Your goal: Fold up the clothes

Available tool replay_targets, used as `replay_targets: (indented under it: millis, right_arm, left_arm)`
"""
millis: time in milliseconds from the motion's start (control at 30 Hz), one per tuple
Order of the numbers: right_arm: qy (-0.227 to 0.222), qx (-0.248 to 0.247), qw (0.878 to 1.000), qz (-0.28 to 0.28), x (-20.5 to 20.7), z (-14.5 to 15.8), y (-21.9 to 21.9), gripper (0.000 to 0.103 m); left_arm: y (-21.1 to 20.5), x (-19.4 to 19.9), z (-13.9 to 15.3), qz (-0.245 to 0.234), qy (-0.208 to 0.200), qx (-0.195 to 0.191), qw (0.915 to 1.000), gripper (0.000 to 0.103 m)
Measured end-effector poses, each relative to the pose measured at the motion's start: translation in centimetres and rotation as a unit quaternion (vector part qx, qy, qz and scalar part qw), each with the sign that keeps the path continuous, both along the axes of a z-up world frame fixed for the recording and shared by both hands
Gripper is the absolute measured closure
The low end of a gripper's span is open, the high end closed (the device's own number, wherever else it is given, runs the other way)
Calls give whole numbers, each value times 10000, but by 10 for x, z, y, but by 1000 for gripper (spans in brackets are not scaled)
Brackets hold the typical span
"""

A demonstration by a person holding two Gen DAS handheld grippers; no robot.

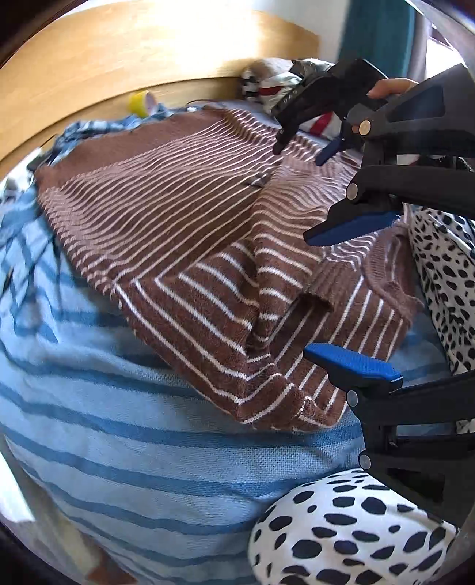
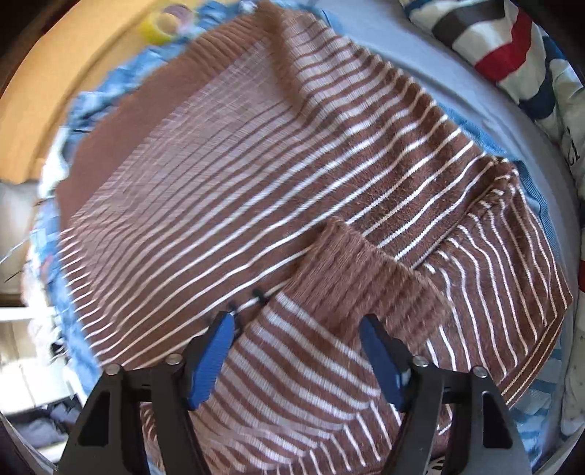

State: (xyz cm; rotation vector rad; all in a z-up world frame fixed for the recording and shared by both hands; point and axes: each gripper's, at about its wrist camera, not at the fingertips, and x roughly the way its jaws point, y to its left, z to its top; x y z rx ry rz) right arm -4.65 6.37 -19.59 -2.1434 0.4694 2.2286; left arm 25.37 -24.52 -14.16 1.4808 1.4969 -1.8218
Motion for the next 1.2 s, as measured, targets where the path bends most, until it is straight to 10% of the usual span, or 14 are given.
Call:
replay_targets:
  millis: [100, 267, 333, 667, 733, 833, 1033, 1200]
  right_arm:
    - [-70, 82, 9999, 78, -13, -17, -8, 34]
    - [269, 250, 9990, 246, -7, -21, -6, 88]
    - [574, 127, 9976, 368, 0, -3, -2, 93]
    - [2800, -1216, 9425, 1362, 61, 147, 13, 93]
    - [2712, -943, 9486, 1330, 86, 137, 35, 90]
    - [1876, 173, 9784, 852, 117, 94, 84, 41]
    - [1033, 110, 9945, 103, 132, 55, 145, 52]
    - [1337, -72, 9848, 1104, 129, 63, 79, 46]
  left_arm:
    - [5, -7, -22, 304, -180, 145, 9993, 47]
    - [2, 5, -46, 486, -478, 377, 9970, 47]
    - [-2, 11, -51, 594, -507, 419, 9961, 47]
    - [-13, 32, -33, 963, -236, 338, 9945, 47]
    - [-14, 35, -34, 979, -223, 354, 9943, 47]
    - [-14, 44, -37, 1132, -116, 452, 9925, 47]
    - [-19, 63, -24, 1529, 266, 349, 9873, 47]
    - [-12, 57, -24, 1769, 291, 475, 9826, 47]
